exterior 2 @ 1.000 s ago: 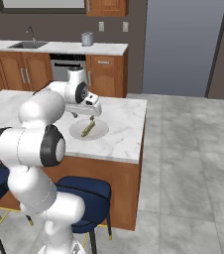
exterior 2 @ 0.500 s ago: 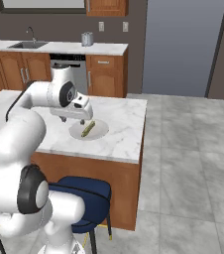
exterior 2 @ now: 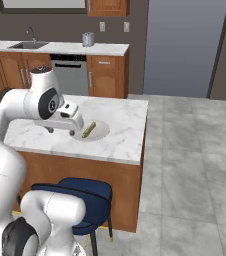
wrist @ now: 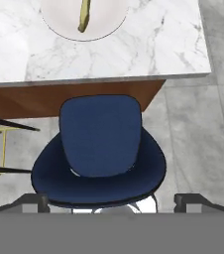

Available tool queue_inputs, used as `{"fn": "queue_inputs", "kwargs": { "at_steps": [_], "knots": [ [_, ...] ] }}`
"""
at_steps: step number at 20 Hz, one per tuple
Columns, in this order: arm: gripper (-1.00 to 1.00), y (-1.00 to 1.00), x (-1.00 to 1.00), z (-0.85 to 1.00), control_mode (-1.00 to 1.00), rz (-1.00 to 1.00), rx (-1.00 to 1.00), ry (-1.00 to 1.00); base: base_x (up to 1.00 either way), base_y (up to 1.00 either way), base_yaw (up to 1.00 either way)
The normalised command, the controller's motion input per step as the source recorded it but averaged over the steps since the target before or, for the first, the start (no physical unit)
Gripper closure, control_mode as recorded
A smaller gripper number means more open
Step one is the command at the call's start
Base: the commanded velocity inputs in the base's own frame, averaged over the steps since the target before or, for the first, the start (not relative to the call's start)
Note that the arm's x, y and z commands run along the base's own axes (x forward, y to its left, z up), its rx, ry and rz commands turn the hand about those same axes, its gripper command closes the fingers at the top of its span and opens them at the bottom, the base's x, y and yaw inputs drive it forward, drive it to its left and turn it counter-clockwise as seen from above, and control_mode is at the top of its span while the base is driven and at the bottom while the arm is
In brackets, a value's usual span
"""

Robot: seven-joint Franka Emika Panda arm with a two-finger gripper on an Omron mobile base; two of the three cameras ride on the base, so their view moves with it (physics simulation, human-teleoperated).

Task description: Retrieve the butter from the fridge and place it on a plate on the dining table. Then retrieve the butter knife by the fridge and place it near the plate.

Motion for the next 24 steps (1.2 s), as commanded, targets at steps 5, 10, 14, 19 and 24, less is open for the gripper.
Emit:
{"fn": "queue_inputs", "kwargs": {
  "at_steps": [5,10,14,19,24],
  "knots": [
    [-1.0,0.0,-0.82,-0.09,-1.0,0.04,-0.03,0.0,0.0,0.0,0.0],
    [-1.0,-0.1,-0.09,-0.27,-1.0,0.08,-0.01,0.01,0.0,0.0,0.0],
    [-1.0,0.0,0.0,0.0,-1.0,0.0,0.0,0.01,0.0,0.0,0.0],
    [-1.0,0.04,-0.12,0.0,-1.0,0.03,0.0,-0.04,0.0,0.0,0.0],
    [-1.0,0.05,-0.12,-0.04,1.0,0.06,0.0,-0.01,-0.77,0.32,0.34]
  ]
}}
